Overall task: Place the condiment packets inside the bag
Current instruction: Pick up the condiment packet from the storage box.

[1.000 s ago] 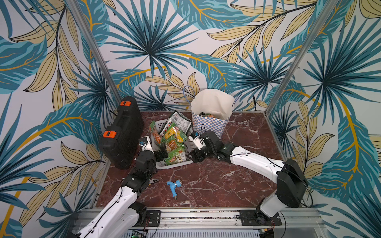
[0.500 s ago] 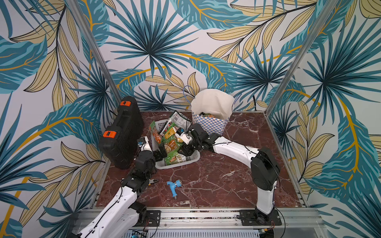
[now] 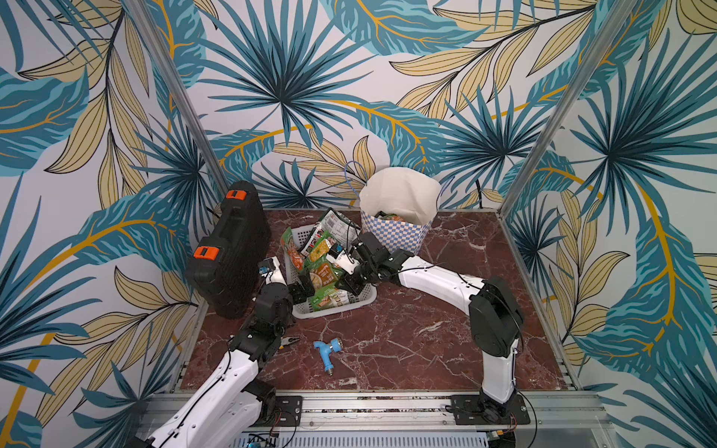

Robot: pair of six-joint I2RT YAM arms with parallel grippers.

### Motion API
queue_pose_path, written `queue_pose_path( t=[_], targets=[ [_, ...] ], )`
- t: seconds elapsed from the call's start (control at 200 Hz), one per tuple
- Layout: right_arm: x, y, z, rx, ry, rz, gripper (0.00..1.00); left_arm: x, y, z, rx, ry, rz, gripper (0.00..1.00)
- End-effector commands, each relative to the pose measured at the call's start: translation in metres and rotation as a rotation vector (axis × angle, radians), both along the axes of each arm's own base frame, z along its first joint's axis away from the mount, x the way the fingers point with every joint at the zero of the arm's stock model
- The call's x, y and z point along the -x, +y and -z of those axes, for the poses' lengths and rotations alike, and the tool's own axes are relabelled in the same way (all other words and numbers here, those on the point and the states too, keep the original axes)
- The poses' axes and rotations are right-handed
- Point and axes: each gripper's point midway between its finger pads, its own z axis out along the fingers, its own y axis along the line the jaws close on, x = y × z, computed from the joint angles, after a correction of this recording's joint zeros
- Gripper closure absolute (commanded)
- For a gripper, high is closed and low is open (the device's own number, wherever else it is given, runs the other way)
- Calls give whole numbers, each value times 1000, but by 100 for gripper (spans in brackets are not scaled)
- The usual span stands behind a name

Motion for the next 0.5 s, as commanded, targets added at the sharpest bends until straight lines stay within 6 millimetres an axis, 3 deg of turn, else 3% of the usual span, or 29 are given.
queue_pose_path(
  t=[0.0,0.1,0.18,0.25,0.32,0.496],
  targets=[
    [4,6,12,27,14,-40,64,0,1,6,3,3,-2,0],
    [1,9,21,49,19,-58,63,-1,1,6,2,2,1,0],
    [2,10,23,59,24,-66,72,-1,1,6,0,1,0,0],
    [5,10,17,55,14,-70,86,-1,1,6,0,2,-2,0],
    [6,8,4,45,-13,-62,100,-1,1,5,0,0,-2,0],
    [6,-1,-54,-30,-96,2,100,1,3,4,0,-3,-10,0]
  ],
)
